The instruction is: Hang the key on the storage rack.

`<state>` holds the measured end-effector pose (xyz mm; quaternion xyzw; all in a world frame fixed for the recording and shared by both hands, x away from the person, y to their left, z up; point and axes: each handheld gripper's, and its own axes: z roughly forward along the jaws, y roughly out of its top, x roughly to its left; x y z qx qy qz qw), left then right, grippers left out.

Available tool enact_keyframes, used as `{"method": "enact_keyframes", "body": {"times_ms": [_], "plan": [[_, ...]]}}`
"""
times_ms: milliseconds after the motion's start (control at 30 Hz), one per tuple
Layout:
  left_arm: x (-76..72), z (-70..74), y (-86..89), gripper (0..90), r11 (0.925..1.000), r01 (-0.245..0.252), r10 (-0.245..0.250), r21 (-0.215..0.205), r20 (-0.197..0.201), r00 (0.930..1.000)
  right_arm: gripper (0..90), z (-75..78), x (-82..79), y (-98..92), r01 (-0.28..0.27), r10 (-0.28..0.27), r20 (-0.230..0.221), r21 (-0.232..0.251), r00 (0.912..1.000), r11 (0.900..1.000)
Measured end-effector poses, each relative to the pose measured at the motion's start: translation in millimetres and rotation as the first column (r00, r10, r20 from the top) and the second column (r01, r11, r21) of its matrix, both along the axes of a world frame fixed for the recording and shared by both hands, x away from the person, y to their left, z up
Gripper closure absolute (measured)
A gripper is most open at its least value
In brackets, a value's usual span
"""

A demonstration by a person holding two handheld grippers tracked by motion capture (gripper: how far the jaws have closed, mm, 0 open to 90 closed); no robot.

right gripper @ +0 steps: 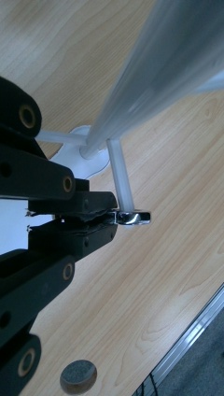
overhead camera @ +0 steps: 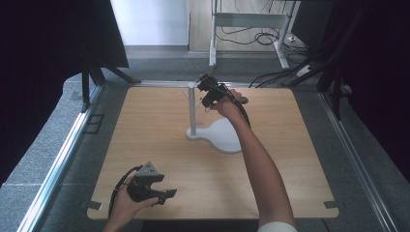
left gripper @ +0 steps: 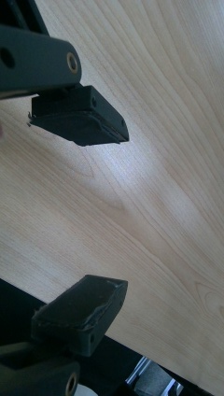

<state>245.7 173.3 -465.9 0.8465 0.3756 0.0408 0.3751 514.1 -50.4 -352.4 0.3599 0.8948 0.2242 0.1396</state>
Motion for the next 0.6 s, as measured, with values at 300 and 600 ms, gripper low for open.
{"method": "enact_keyframes", "body": {"times_ms": [300, 600], "plan": [[-0.1, -1.2, -2.0, 25.1, 1.0, 0.003, -0.003, 0.001, -0.006, 1.0, 78.2, -1.9, -7.4, 5.1, -0.02, 0.02, -0.015, 0.0, 0.9997, 1.0], [0.4, -3.4, -4.7, 25.0, 0.9999, 0.008, -0.008, 0.011, -0.01, 0.9999, 68.1, 0.9, -20.8, -2.4, -0.037, 0.038, -0.009, 0.034, 0.9992, 0.999]]}}
